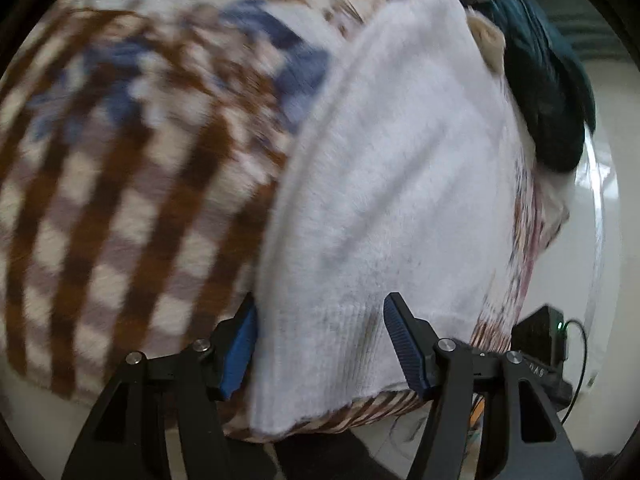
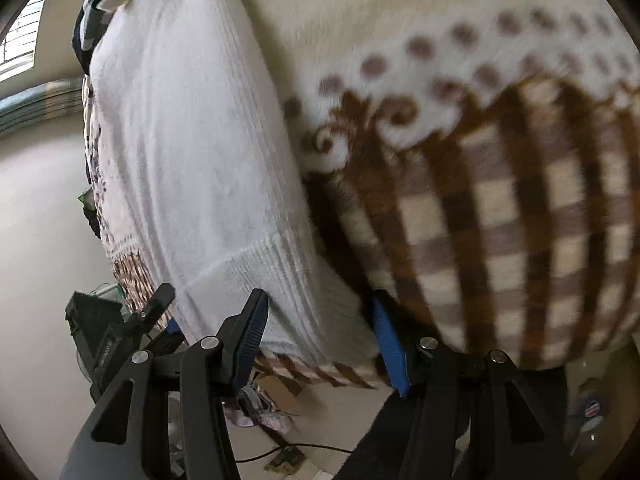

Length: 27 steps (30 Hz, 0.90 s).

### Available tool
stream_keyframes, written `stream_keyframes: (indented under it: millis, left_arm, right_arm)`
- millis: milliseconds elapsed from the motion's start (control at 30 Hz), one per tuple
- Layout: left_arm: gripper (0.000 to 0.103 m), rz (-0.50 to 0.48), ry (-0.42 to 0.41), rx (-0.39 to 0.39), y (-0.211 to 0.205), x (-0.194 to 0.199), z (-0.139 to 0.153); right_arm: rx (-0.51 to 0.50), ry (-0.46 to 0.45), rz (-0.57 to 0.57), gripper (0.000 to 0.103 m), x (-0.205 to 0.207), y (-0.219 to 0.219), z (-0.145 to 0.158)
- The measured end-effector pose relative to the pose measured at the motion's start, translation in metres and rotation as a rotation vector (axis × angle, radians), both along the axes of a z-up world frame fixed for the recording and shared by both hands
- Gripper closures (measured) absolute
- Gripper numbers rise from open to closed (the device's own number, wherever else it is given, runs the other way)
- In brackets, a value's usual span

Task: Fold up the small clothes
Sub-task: 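Lift the hem with both tools and fold it toward the collar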

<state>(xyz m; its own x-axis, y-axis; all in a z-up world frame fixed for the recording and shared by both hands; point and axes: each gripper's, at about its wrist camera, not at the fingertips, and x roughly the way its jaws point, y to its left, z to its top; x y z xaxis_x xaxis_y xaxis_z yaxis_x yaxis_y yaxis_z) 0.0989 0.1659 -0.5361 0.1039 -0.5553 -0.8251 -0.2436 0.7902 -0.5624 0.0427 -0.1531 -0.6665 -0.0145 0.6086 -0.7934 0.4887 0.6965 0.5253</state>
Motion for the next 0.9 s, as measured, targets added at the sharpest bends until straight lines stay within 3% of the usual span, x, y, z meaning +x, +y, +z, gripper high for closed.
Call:
stream_keyframes:
  millis: [33,67,133,167,200,400,567,733,900]
  left_arm:
    - [0.046,-0.008,-0.01,0.014,-0.004,-0.001,0.002]
    - [0.062,-0.015,-0.021,0.015,-0.006,-0.001,0.005]
    - [0.092,-0.046,-0.042,0.039,-0.01,-0.003,0.012]
    - [0.094,-0.052,-0.057,0.043,-0.011,-0.005,0.017]
    - [0.094,-0.048,-0.073,0.039,-0.014,-0.006,0.022]
    - [0.095,0.007,-0.159,-0.032,-0.007,0.007,0.082]
    - [0.095,0.084,-0.27,-0.137,0.0,0.055,0.148]
    - [0.095,0.138,-0.345,-0.2,-0.007,0.133,0.182]
    - [0.095,0.174,-0.349,-0.192,-0.015,0.224,0.175]
  right_arm:
    - [0.018,-0.004,-0.015,0.048,-0.001,0.002,-0.004]
    - [0.03,-0.006,-0.034,0.049,-0.002,0.005,-0.006]
    - [0.042,-0.025,-0.061,0.072,-0.004,0.011,-0.004]
    - [0.049,-0.028,-0.065,0.084,-0.004,0.014,-0.003]
    - [0.063,-0.033,-0.066,0.088,-0.004,0.018,0.001]
    - [0.093,-0.13,-0.076,0.09,0.01,0.035,0.055]
    - [0.123,-0.225,-0.104,0.091,0.047,0.026,0.118]
    - [0.163,-0.318,-0.148,0.091,0.127,0.02,0.165]
    - [0.153,-0.395,-0.178,0.091,0.23,-0.012,0.179]
